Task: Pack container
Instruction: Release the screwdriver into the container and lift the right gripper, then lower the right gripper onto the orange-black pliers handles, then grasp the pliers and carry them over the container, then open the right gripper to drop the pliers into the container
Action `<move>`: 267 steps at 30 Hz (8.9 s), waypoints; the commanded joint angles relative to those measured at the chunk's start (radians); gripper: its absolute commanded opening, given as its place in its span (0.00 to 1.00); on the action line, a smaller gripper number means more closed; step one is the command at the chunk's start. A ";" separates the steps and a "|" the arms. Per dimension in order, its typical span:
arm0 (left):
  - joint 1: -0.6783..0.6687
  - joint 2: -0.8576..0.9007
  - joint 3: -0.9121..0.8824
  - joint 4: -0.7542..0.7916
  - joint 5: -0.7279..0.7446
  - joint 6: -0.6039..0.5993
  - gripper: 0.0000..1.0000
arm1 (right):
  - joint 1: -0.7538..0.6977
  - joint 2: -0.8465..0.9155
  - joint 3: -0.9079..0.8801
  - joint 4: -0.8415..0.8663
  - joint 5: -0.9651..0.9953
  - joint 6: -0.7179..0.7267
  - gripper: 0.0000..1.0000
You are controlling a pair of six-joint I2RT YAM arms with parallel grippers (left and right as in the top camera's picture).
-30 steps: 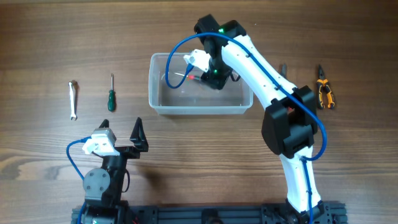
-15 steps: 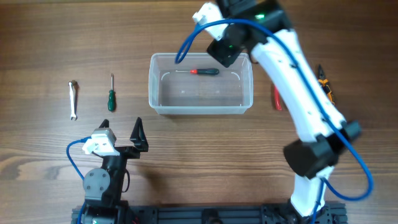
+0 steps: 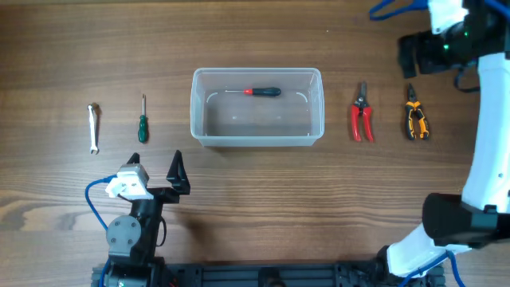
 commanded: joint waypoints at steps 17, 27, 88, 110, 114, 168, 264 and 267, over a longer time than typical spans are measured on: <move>0.005 -0.006 -0.005 0.003 0.012 0.009 1.00 | -0.317 0.138 -0.486 0.394 -0.016 -0.169 1.00; 0.005 -0.006 -0.005 0.003 0.012 0.009 1.00 | -0.351 0.246 -0.521 0.474 -0.015 -0.291 1.00; 0.005 -0.006 -0.005 0.003 0.012 0.009 1.00 | -0.357 0.430 -0.548 0.539 0.019 -0.265 1.00; 0.005 -0.006 -0.005 0.003 0.012 0.009 1.00 | -0.357 0.454 -0.548 0.550 -0.015 -0.265 0.99; 0.005 -0.006 -0.005 0.003 0.012 0.009 1.00 | -0.357 0.454 -0.548 0.550 -0.015 -0.264 0.80; 0.005 -0.006 -0.005 0.003 0.012 0.009 1.00 | -0.284 0.425 -0.193 0.373 -0.057 -0.110 0.04; 0.005 -0.006 -0.005 0.003 0.012 0.009 1.00 | 0.515 0.381 0.119 0.171 0.003 -0.186 1.00; 0.005 -0.006 -0.005 0.003 0.012 0.009 1.00 | 0.441 0.327 0.178 0.059 0.005 -0.124 1.00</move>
